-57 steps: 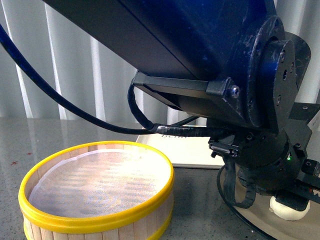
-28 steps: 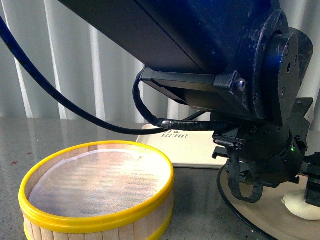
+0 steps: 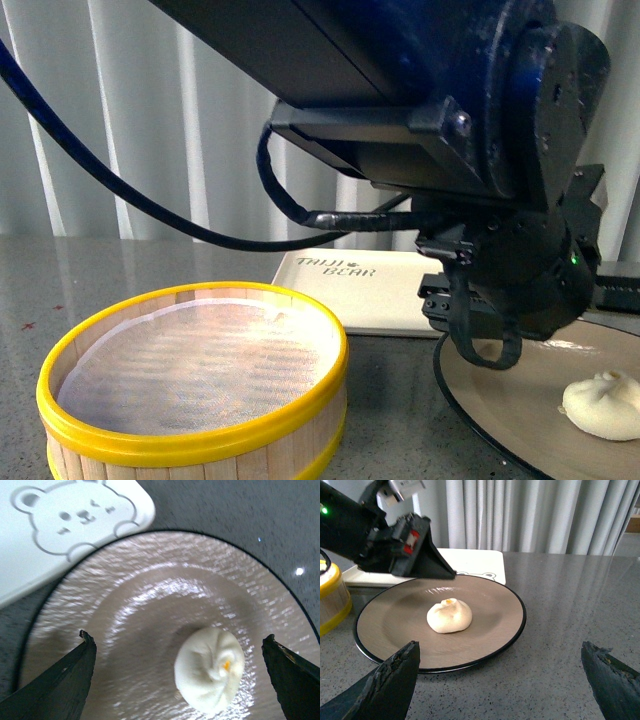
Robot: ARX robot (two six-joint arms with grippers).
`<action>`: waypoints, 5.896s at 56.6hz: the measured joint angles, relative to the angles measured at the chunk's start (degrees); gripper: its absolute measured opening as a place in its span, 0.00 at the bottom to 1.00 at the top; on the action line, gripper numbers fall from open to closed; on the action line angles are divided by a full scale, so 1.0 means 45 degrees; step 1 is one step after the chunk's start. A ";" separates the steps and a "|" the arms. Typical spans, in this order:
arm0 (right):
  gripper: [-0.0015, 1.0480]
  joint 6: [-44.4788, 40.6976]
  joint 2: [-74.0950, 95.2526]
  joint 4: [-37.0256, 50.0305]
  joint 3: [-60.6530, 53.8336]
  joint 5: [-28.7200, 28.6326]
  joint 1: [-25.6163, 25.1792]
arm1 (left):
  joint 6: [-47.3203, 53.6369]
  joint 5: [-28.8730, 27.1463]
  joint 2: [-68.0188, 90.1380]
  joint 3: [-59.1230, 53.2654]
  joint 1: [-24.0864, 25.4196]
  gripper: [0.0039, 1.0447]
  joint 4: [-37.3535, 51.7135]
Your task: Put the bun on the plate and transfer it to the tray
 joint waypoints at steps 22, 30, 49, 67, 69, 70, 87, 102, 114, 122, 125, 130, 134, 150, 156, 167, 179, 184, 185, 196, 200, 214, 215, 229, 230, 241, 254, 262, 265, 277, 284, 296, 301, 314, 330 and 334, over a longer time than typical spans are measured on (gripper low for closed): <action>0.92 0.0000 0.0000 0.0000 0.0000 -0.0010 0.0000 | -0.0743 -0.3060 -0.3633 -0.3483 0.4260 0.94 0.3740; 0.92 -0.0005 0.0000 0.0000 0.0000 0.0005 0.0000 | 0.0359 -0.5474 -0.4002 -0.5217 0.3988 0.82 0.6708; 0.92 0.0000 0.0000 0.0000 0.0000 0.0000 0.0000 | 0.1326 -0.5421 -0.8412 -1.3556 0.5833 0.24 1.2371; 0.92 0.0000 0.0000 0.0000 0.0000 0.0000 0.0000 | 0.1467 -0.4075 -1.1191 -1.7748 0.6902 0.04 1.3464; 0.92 0.0000 0.0000 0.0000 0.0000 0.0000 0.0000 | 0.1467 -0.3988 -1.1502 -1.8122 0.7043 0.04 1.3488; 0.92 0.0000 0.0000 0.0000 0.0000 0.0000 0.0000 | 0.1467 -0.3900 -1.1725 -1.8384 0.7121 0.04 1.3488; 0.92 0.0000 0.0000 0.0000 0.0000 0.0000 0.0000 | 0.1467 -0.3113 -1.4367 -2.0512 0.7849 0.04 1.3027; 0.92 0.0000 0.0000 0.0000 0.0000 0.0000 0.0000 | 0.1467 -0.2171 -1.6504 -2.1449 0.8830 0.04 1.1817; 0.92 0.0000 0.0000 0.0000 0.0000 0.0005 0.0000 | 0.1477 -0.2132 -1.7573 -2.2129 0.8830 0.04 1.1594; 0.92 0.0000 0.0000 0.0000 0.0000 0.0000 0.0000 | 0.1477 -0.2137 -1.8744 -2.2139 0.8830 0.04 1.0540; 0.92 0.0000 0.0000 0.0000 0.0000 0.0000 0.0000 | 0.1477 -0.2137 -1.9205 -2.2139 0.8830 0.04 1.0142; 0.92 0.0000 0.0000 0.0000 0.0000 0.0000 0.0000 | 0.1477 -0.2137 -1.9929 -2.2144 0.8830 0.04 0.9466; 0.92 0.0000 0.0000 0.0000 0.0000 0.0000 0.0000 | 0.1477 -0.2137 -2.0662 -2.2144 0.8830 0.04 0.8752; 0.92 0.0000 0.0000 0.0000 0.0000 0.0000 0.0000 | 0.1477 -0.2137 -2.2396 -2.2144 0.8830 0.04 0.7101; 0.92 0.0000 0.0000 0.0000 0.0000 0.0000 0.0000 | 0.1477 -0.2137 -2.2935 -2.2144 0.8830 0.04 0.6586; 0.92 0.0000 0.0000 0.0000 0.0000 0.0005 0.0000 | 0.1477 -0.2137 -2.3746 -2.2144 0.8830 0.04 0.5770; 0.92 0.0000 0.0000 0.0000 0.0000 0.0000 0.0000 | 0.1477 -0.2137 -2.4412 -2.2144 0.8830 0.04 0.5100; 0.92 0.0000 0.0000 0.0000 0.0000 0.0005 0.0000 | 0.1491 -0.2118 -2.5811 -2.2144 0.8830 0.04 0.3264; 0.92 0.0000 0.0000 0.0000 0.0000 0.0005 0.0000 | 0.1496 -0.2127 -2.6063 -2.2144 0.8830 0.04 0.3002; 0.92 0.0000 0.0000 0.0000 0.0000 0.0005 0.0000 | 0.1496 -0.2127 -2.6631 -2.2144 0.8830 0.04 0.2788; 0.92 0.0000 0.0000 0.0000 0.0000 0.0000 0.0000 | 0.1496 -0.2127 -2.6636 -2.2144 0.8830 0.04 0.2788; 0.92 0.0000 0.0000 0.0000 0.0000 0.0000 0.0000 | 0.1496 -0.2127 -2.6641 -2.2144 0.8830 0.23 0.2788; 0.92 0.0000 0.0000 0.0000 0.0000 0.0000 0.0000 | 0.1496 -0.2127 -2.6641 -2.2144 0.8830 0.24 0.2788; 0.92 0.0000 0.0000 0.0000 0.0000 0.0005 0.0000 | 0.1496 -0.2127 -2.6636 -2.2144 0.8830 0.69 0.2788; 0.92 0.0000 0.0000 0.0000 0.0000 0.0005 0.0000 | 0.1496 -0.2127 -2.6636 -2.2144 0.8830 0.72 0.2788; 0.92 0.0000 0.0000 0.0000 0.0000 0.0005 0.0000 | 0.1506 -0.2127 -2.6636 -2.2144 0.8830 0.93 0.2788; 0.92 0.0000 0.0000 0.0000 0.0000 0.0000 0.0000 | 0.1506 -0.2127 -2.6636 -2.2144 0.8830 0.94 0.2788; 0.92 0.0165 0.0112 -0.0209 0.0049 0.0316 0.0083 | 0.1506 -0.2127 -2.6636 -2.2144 0.8830 0.94 0.2788; 0.92 0.1297 0.1078 -0.1724 0.0772 0.1681 0.0413 | 0.1506 -0.2127 -2.6636 -2.2144 0.8830 0.94 0.2788; 0.92 -0.0272 0.3857 -0.2472 0.2594 0.0272 0.0559 | 0.1506 -0.2127 -2.6641 -2.2144 0.8830 0.94 0.2788; 0.92 -0.5333 0.4896 -0.2798 0.3245 -0.0777 0.0379 | 0.1506 -0.2127 -2.6641 -2.2144 0.8830 0.94 0.2788; 0.92 -1.3129 0.6509 -0.2788 0.3551 -0.0855 0.0413 | 0.1506 -0.2127 -2.6641 -2.2144 0.8830 0.94 0.2788; 0.92 -1.5256 0.7334 -0.1647 0.3546 -0.0947 0.0627 | 0.1506 -0.2127 -2.6641 -2.2144 0.8830 0.94 0.2788; 0.92 -1.8379 1.0054 0.1617 0.2846 -0.1583 0.1608 | 0.1506 -0.2127 -2.6641 -2.2144 0.8830 0.94 0.2788; 0.92 -1.9560 1.3678 0.5537 0.2783 -0.1341 0.2443 | 0.1506 -0.2127 -2.6641 -2.2144 0.8830 0.94 0.2788; 0.92 -1.9613 1.4115 0.6028 0.2861 -0.1345 0.2497 | 0.1506 -0.2127 -2.6641 -2.2144 0.8830 0.94 0.2788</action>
